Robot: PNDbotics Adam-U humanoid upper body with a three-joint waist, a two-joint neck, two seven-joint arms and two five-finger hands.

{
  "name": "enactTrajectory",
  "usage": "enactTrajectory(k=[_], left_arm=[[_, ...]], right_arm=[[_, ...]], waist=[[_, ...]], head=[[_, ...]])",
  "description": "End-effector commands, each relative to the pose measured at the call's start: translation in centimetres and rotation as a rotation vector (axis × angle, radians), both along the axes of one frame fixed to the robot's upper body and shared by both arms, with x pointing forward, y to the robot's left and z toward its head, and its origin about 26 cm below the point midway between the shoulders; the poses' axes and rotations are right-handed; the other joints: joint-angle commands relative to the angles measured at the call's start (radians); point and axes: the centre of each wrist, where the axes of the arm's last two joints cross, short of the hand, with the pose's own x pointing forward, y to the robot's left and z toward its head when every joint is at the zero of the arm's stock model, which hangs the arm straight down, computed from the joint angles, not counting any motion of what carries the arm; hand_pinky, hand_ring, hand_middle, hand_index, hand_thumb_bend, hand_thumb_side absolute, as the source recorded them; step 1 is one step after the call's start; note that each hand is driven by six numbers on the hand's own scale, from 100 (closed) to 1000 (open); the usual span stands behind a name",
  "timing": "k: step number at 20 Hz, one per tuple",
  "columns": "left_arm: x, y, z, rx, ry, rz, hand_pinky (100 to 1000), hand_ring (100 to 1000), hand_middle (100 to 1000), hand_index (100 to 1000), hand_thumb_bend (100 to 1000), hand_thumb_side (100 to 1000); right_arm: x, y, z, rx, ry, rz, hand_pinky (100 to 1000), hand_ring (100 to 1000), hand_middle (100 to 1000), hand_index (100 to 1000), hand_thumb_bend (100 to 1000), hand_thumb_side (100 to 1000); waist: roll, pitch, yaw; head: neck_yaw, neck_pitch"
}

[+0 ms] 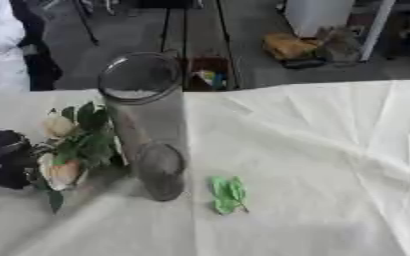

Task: Arrange flowers into the vase.

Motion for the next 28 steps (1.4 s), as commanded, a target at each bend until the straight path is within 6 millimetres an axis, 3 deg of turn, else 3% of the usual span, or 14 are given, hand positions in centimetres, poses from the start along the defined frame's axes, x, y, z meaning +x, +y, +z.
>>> enactTrajectory(k=[1,20,28], left_arm=[[-0.7,0.4,2.0,0.004,-0.111,0.047,100,100,100,183,100,417],[-1.1,0.3,2.0,-0.135,-0.367,0.144,100,100,100,120,100,548],[-1.9,0.1,4.2,-0.247,-0.522,0.174,100,100,100,110,100,617]], right_arm=[[-0.2,0.0,0.5,-0.013,-0.015,0.001,218,336,249,530,100,930],[-0.2,0.0,0.4,-0.011,-0.003,0.002,221,337,247,533,100,931],[-0.3,-0.1,0.4,-0.01,-0.005,0.0,220,338,248,533,100,929]], waist=[[-0.001,-0.019,0.003],[-0.004,-0.017,0.006],[-0.008,-0.021,0.013]], head=[[-0.003,-0.014],[-0.005,-0.021],[-0.009,-0.015]])
